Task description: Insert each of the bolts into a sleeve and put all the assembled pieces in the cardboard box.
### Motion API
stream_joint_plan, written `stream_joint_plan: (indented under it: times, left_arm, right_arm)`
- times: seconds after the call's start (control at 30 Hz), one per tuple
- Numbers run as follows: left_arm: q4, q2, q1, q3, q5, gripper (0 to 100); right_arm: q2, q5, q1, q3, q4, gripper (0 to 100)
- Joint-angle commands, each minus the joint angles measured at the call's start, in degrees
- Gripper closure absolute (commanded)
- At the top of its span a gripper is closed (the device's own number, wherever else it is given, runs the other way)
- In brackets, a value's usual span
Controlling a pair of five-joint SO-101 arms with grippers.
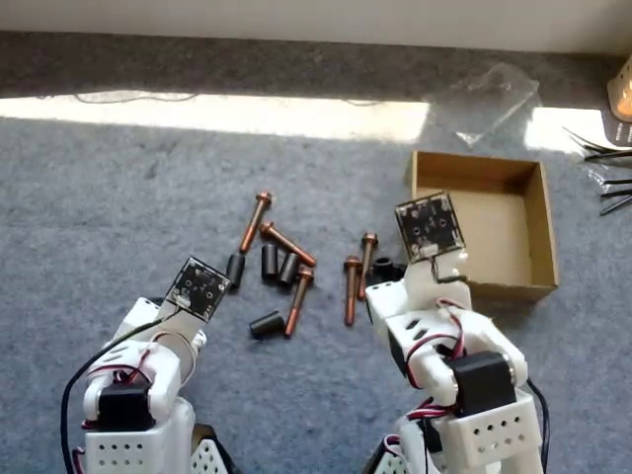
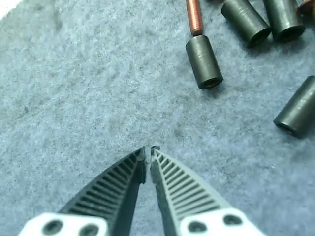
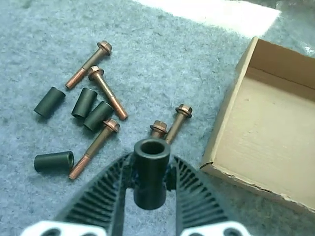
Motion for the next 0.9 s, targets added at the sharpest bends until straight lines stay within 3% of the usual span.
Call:
stream_joint_plan:
  times: [0.0, 0.23, 0.47, 0.87]
  left_arm:
    - [2.64, 0.4, -0.31, -6.37, -0.35, 96]
    - [2.81, 6.29, 0.57, -11.21, -0.09, 96]
    - [0.53, 31.34, 8.92, -25.27, 5.98, 96]
    - [-3.16, 67.12, 18.51, -49.01, 16.62, 96]
  right_arm:
    - [-5.58, 0.26, 0.66, 6.73, -7.52, 99.5]
    - [-17.1, 0.26, 0.66, 15.78, -10.24, 99.5]
    - [-31.16, 0.26, 0.66, 26.51, -12.53, 99.5]
    - [-30.11, 0.26, 0.66, 31.25, -12.79, 99.5]
